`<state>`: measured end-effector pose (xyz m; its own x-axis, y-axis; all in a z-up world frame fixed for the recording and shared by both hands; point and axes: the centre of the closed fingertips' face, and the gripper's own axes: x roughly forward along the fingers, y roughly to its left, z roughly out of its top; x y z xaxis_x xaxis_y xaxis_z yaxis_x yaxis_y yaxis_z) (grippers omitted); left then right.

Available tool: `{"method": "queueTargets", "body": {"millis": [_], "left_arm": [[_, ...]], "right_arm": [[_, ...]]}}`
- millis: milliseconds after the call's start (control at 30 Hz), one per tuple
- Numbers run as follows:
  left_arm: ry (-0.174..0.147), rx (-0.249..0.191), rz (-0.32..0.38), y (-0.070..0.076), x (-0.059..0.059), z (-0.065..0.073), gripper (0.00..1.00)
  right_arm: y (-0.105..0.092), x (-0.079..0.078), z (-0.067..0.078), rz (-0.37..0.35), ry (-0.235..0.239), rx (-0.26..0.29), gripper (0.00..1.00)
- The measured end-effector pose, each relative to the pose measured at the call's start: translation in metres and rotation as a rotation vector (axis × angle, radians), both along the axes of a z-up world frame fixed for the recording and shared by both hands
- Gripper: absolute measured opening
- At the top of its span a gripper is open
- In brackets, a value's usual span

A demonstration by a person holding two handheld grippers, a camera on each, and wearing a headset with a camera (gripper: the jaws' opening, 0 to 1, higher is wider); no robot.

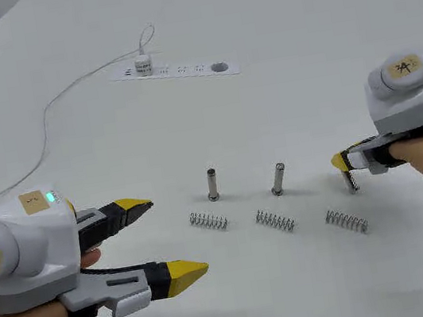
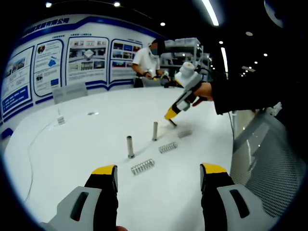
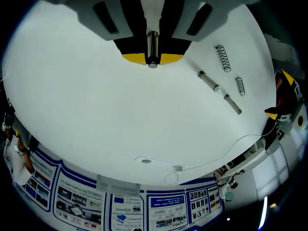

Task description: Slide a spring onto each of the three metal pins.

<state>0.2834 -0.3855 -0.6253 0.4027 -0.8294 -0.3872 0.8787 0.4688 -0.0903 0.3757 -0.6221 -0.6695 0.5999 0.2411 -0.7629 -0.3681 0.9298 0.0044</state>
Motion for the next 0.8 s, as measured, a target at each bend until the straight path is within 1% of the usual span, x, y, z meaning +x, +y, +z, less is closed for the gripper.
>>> {"method": "queueTargets", "body": {"millis": [267, 367, 400, 667, 800], "left_arm": [[-0.013, 0.0, -0.005, -0.001, 0.0, 0.004, 0.71], [-0.017, 0.001, -0.005, -0.001, 0.0, 0.006, 0.71], [-0.019, 0.002, -0.006, -0.002, -0.001, 0.006, 0.71], [-0.027, 0.005, -0.007, -0.002, -0.002, 0.009, 0.71], [-0.029, 0.006, -0.007, -0.002, -0.002, 0.01, 0.71]], "right_arm": [[-0.006, -0.007, 0.005, -0.025, -0.031, 0.012, 0.09], [-0.007, -0.009, 0.007, -0.027, -0.048, 0.014, 0.09], [-0.007, -0.009, 0.008, -0.025, -0.061, 0.017, 0.09], [-0.005, -0.016, 0.011, -0.028, -0.08, 0.031, 0.09], [-0.006, -0.018, 0.011, -0.027, -0.08, 0.03, 0.09]]}}
